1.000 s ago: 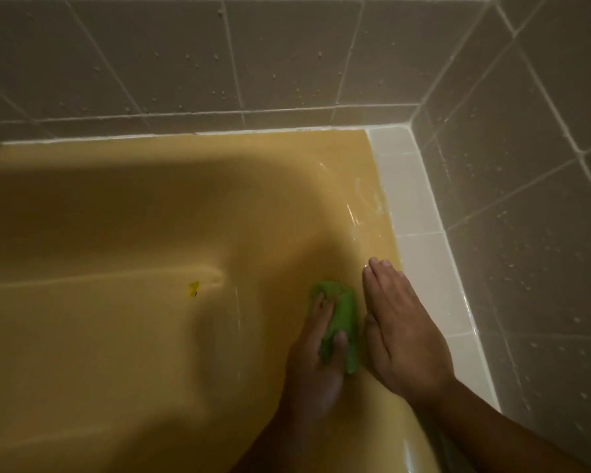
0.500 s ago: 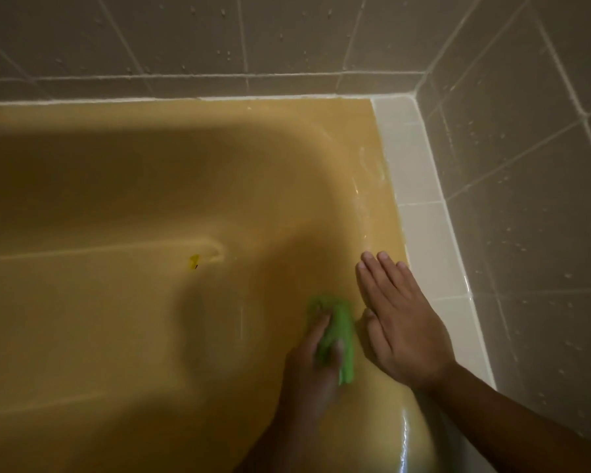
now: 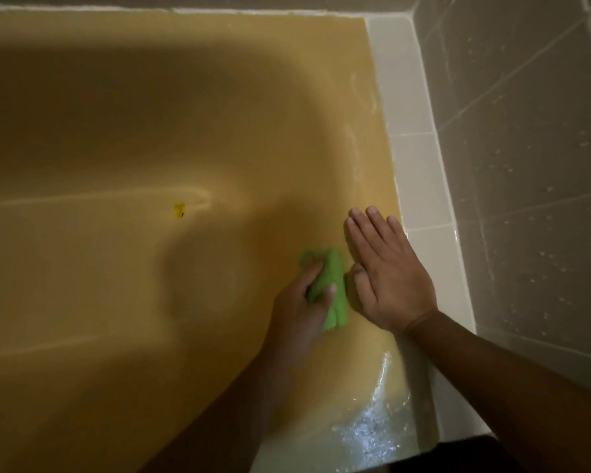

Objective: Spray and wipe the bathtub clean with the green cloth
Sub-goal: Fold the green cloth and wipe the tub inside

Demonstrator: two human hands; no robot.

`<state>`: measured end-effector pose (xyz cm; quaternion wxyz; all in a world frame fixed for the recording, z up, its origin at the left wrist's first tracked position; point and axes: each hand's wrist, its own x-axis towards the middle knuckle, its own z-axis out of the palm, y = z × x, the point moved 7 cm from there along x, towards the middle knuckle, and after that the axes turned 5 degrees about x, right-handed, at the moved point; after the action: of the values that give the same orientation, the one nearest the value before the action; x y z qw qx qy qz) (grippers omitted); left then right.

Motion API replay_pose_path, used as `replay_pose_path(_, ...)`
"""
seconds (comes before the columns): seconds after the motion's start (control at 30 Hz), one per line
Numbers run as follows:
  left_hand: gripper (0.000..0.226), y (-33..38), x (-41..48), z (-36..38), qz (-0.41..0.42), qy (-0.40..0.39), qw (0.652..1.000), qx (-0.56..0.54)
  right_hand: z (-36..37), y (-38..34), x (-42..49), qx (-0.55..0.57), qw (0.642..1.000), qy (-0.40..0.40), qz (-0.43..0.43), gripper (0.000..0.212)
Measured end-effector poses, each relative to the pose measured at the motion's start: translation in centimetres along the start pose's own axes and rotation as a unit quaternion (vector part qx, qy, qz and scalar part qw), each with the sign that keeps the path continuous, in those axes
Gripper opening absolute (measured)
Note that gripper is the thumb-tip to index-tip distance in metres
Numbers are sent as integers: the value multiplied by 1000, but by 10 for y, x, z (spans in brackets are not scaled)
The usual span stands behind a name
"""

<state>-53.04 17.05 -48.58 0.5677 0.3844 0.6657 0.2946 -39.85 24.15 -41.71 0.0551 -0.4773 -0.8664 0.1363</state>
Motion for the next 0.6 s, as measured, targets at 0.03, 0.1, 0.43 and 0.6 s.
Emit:
replay_pose_path(0.03, 54, -18, -27, 1, -25, -18, 1000, -1, -1, -1, -1, 1, 1000, -1, 0, 66)
replay_pose_path(0.1, 56, -34, -49, -1, -50, -46, 997, 26, -1, -3, -2, -3, 1000, -1, -4, 66)
replay_pose_path(0.43, 54, 22, 44, -4, 29, 10, 999, 11, 0, -3, -2, -4, 1000, -2, -8, 67)
replay_pose_path(0.6, 50, -41, -58, -3, -19, -98, 994, 35, 1, -6, -1, -28, 999, -25, -20, 67)
